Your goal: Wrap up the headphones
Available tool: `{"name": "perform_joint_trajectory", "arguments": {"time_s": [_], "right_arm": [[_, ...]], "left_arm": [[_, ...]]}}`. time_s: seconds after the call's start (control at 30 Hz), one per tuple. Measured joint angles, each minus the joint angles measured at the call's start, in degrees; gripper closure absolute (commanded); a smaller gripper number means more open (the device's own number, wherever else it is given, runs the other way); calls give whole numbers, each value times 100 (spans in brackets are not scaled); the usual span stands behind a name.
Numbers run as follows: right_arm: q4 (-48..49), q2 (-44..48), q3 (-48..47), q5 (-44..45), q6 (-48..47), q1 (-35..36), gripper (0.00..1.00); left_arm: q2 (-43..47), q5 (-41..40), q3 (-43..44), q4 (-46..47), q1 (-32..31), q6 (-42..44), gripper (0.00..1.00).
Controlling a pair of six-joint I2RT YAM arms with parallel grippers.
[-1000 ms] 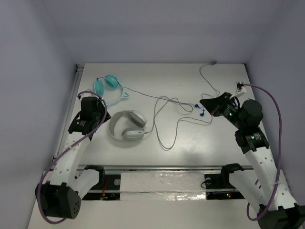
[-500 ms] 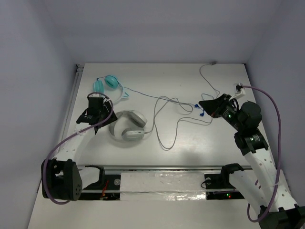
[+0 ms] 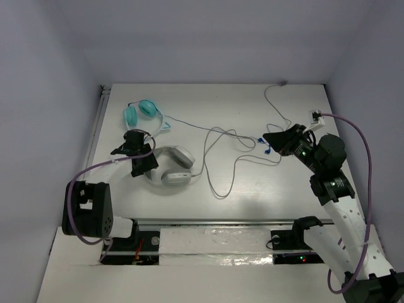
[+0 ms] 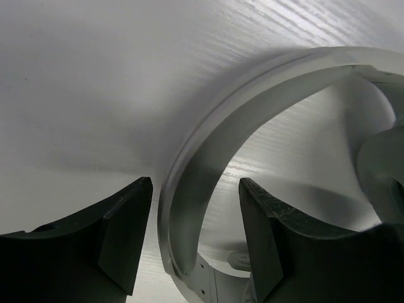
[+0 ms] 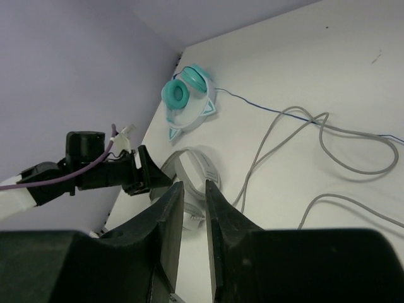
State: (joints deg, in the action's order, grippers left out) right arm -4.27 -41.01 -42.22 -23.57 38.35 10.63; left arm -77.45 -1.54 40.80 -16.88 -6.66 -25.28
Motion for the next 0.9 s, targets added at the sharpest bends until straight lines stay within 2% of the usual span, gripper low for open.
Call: {"name": "perform_joint_trajectory", "arguments": {"time_s": [0.17, 0.3, 0.53, 0.57, 0.6, 0.63, 0.67, 0.7, 0.73, 0.77, 0.9], "right_arm": [[11, 35, 7, -2, 0, 0, 73], [68, 46, 28, -4, 7, 0, 73], [540, 24, 376, -98, 203, 90, 74], [575, 4, 409, -101, 243, 109, 74], [621, -22, 437, -96, 256, 109, 74], [645, -42, 457, -96, 262, 109, 74], [654, -68, 463, -94, 269, 122, 76], [673, -94, 472, -83, 278, 142, 79], [697, -116, 474, -85, 289, 146, 93], [734, -140, 474, -87, 289, 151, 100], [927, -352, 472, -81, 315, 378, 100]], "left_arm": [[-319, 9, 0, 2, 0, 28, 49], [-376, 57, 0, 63, 0, 81, 66], [-579, 125, 94, 232, -146, 170, 63], [-610, 138, 116, 258, -162, 186, 67], [-634, 149, 136, 275, -170, 201, 85], [-647, 133, 140, 295, -175, 205, 95], [-664, 175, 144, 313, -170, 262, 100], [-667, 219, 144, 315, -188, 328, 100], [-656, 264, 144, 310, -205, 341, 100], [-649, 315, 144, 323, -240, 323, 100], [-483, 487, 234, 98, -566, 391, 100]]}}
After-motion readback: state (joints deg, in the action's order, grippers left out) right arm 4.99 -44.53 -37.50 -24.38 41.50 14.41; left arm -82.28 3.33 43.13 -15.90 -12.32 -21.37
